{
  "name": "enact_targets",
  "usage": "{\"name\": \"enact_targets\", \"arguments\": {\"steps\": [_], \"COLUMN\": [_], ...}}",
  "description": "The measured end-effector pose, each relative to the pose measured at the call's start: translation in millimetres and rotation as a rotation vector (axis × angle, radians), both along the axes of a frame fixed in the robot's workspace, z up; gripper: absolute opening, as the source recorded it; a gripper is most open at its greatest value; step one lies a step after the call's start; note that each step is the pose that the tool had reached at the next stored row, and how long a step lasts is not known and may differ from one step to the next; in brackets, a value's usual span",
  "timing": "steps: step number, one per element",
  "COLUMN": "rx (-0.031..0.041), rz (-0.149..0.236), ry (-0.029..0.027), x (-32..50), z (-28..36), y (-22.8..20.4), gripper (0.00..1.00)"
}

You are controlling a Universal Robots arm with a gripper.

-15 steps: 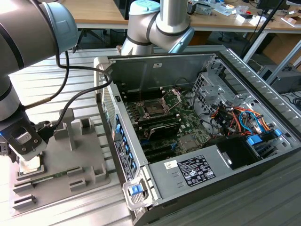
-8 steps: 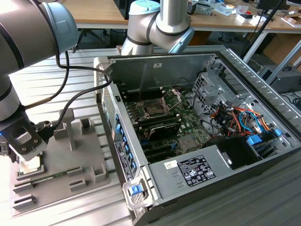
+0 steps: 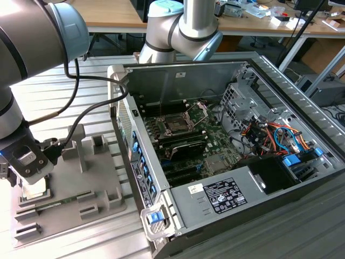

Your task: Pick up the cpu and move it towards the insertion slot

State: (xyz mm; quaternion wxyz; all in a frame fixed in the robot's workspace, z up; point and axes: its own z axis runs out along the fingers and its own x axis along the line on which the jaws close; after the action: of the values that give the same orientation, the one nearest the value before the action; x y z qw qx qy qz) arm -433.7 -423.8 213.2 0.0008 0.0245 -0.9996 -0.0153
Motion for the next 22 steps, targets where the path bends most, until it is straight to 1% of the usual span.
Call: {"name": "enact_targets", "arguments": {"steps": [9,16,22], "rx": [0.0002,0.0000,-0.0001], "rz": [0.000,0.000,0.000], "ry": [-0.0002,0.0001,0.0001], "x": [0.1,0.0,0.0], "z": [-1.5,-2.1,-2.9], "y": [-0.6,-3.8,-4.8], "gripper": [0.61,0.61,0.61]}}
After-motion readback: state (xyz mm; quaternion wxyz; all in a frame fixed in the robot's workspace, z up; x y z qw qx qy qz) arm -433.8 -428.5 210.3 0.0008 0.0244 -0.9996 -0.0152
